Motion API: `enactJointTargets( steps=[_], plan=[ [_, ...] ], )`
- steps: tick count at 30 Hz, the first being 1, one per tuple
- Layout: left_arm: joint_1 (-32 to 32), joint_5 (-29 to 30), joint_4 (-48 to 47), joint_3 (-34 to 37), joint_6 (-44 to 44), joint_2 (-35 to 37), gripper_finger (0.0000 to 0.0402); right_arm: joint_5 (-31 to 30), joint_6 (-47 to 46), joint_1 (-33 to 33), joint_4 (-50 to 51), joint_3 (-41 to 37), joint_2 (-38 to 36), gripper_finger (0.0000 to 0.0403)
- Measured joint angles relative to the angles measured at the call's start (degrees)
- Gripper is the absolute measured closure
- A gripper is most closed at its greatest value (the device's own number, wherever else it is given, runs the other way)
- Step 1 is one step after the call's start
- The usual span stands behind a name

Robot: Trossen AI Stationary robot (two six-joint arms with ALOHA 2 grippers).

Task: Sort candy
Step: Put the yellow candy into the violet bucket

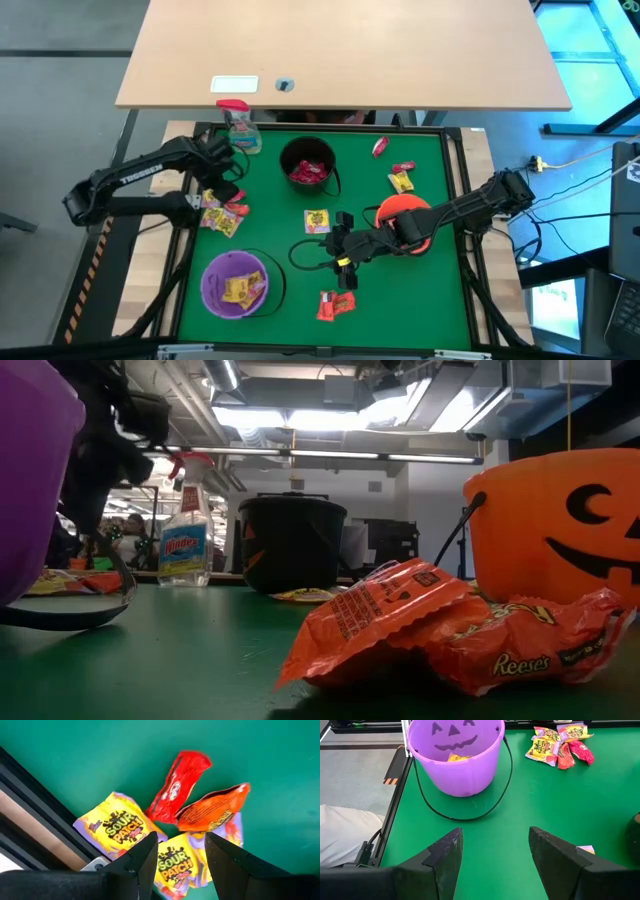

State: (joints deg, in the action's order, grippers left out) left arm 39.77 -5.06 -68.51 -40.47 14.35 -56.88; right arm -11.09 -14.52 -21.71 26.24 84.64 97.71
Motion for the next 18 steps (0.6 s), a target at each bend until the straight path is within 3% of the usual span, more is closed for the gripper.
enactJointTargets(
  steps=[7, 18],
  plan=[
    [0.0, 1.8, -3.9, 0.0, -1.2, -6.9, 0.0250, 0.1, 0.0, -0.1, 0.1, 0.0, 0.0, 0.0178],
    [0.4, 6.0, -2.1, -0.1, -0.6, -13.4, 0.0250, 0.1, 0.0, -0.1, 0.1, 0.0, 0.0, 0.0178]
  ],
)
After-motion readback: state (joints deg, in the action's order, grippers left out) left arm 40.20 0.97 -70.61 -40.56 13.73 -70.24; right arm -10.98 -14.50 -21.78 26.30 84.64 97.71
